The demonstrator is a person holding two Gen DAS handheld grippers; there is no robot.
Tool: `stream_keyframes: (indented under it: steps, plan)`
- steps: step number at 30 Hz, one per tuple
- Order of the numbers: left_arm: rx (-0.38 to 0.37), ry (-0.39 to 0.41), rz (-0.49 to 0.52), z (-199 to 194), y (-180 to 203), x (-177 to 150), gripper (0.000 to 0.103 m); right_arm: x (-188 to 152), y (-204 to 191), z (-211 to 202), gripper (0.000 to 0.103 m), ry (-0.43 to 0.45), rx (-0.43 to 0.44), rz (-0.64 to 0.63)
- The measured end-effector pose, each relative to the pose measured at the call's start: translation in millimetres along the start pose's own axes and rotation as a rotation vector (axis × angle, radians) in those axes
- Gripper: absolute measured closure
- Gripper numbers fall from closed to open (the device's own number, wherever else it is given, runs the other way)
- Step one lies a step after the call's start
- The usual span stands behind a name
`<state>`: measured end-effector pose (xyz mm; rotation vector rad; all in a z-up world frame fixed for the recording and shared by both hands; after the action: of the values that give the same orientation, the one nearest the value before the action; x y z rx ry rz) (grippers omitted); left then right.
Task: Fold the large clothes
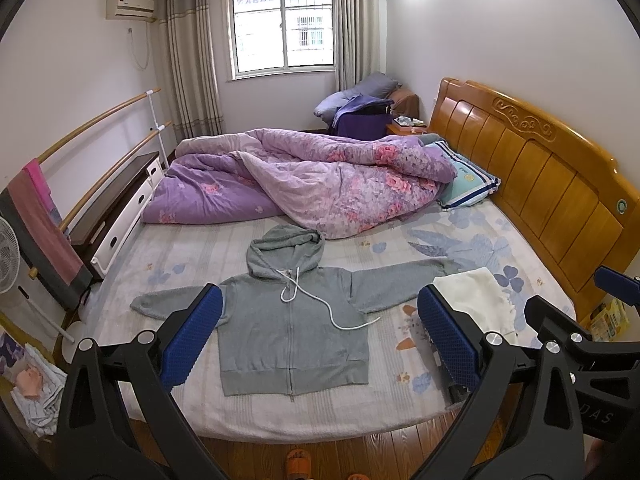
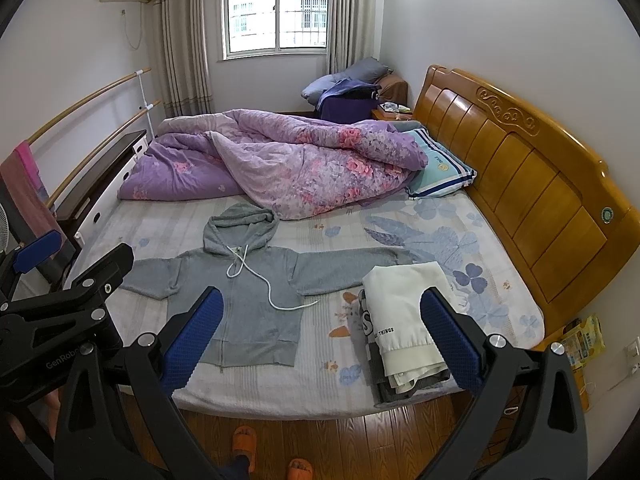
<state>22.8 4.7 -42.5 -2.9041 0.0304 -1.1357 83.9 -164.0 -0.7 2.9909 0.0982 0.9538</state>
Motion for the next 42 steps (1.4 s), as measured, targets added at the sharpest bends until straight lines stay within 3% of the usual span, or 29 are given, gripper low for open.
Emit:
stream_keyframes:
  steps: [16, 26, 32, 42]
  plan:
    - [0.021, -0.030, -0.013, 4, 2, -1, 0.005, 10, 0, 12, 0.008, -0.032, 0.022, -0.023]
    - [0.016, -0.078, -0.036, 44, -31, 13, 0.005, 30, -35, 45, 0.008, -0.074, 0.027, -0.047]
    - [-0.004, -0.109, -0.032, 85, -86, 31, 0.005, 54, -85, 80, 0.008, -0.105, 0.008, -0.046]
    - [-0.060, -0.262, -0.061, 195, -253, 64, 0.005, 101, -240, 171, 0.008, -0.254, -0.040, -0.088]
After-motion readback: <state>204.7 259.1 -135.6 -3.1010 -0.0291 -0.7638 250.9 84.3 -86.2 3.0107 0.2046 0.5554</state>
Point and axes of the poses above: each gripper's, at about its wrist camera, not at the fingertips, and z roughly the way its jaws point, y to its right, x to its top, the point moved 4 cm from there along z, roughly the way its jaws point, and after that the axes turned 9 degrees about -y, right-handed, at the moved point
